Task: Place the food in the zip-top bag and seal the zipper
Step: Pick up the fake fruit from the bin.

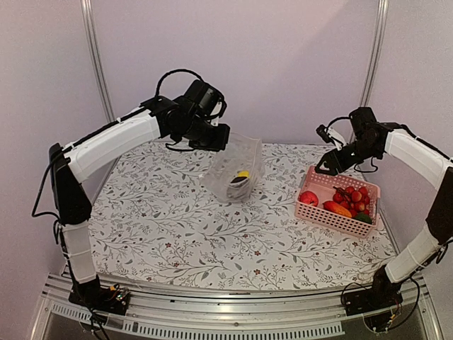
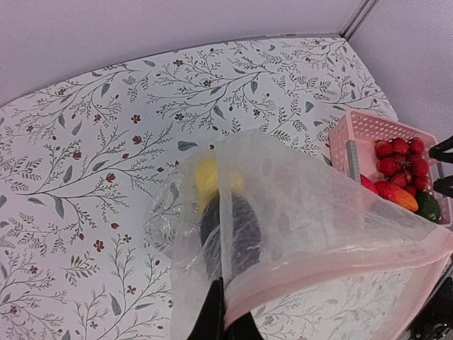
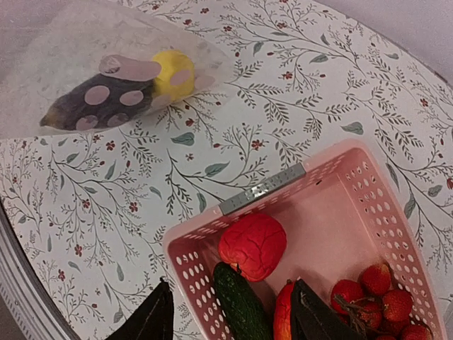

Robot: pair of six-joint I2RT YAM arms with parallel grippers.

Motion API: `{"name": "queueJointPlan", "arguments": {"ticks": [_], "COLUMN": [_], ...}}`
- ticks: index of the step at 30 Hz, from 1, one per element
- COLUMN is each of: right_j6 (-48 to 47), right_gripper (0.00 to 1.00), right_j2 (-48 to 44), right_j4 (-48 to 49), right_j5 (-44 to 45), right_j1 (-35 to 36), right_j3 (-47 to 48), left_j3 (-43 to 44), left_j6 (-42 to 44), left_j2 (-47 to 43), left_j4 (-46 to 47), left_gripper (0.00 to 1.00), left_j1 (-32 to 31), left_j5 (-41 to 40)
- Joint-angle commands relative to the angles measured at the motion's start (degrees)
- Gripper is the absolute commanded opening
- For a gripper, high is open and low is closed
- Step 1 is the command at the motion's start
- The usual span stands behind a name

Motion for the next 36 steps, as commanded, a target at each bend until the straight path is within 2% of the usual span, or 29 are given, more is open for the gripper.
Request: {"name": "queueJointPlan", "arguments": {"ticks": [1, 4, 10, 21, 26, 31, 34, 36], "right_j6": [-4.1, -6.6, -11.5, -15.6, -16.1, -16.5, -16.5, -16.2], "right_gripper": [0.55, 0.55, 0.55, 0.54, 0.50, 0.34, 0.14, 0.03], "right_j2": [-1.2, -1.5, 0.2, 5.6, 7.4, 8.6, 8.9, 8.4], "right_j4": [1.2, 4.2, 7.8, 12.7, 14.5, 16.1, 16.7, 16.9], "right_j5": [13.6, 20.7, 28.5, 31.4, 32.4, 33.6, 33.8, 33.9], "right_j1": [-1.4, -1.6, -1.6, -1.6, -1.6, -1.6, -1.7, -1.7], "right_j3": [-4.7, -7.6, -9.2, -12.1, -13.1, -13.8, -13.5, -13.0], "left_j3": [0.1, 0.0, 0.0, -1.3, -1.9, -2.2, -2.7, -2.9], "left_j6": [0.9, 0.6, 0.4, -0.4, -0.9, -1.0, -1.3, -1.3], "left_j2": [-0.8, -0.7, -0.3, -1.0, -1.2, -1.5, -1.6, -1.6], "left_j4": [0.9, 0.9, 0.9, 1.4, 1.8, 2.0, 2.5, 2.9], "left_gripper": [0.00, 0.00, 0.00, 0.00, 0.00, 0.00, 0.00, 0.00], "left_j1": [-0.1, -0.1, -0.1, -0.2, -0.2, -0.3, -0.3, -0.3], "left_j5": [0.9, 1.6, 2.3, 3.0, 3.2, 3.2, 3.7, 4.1]}}
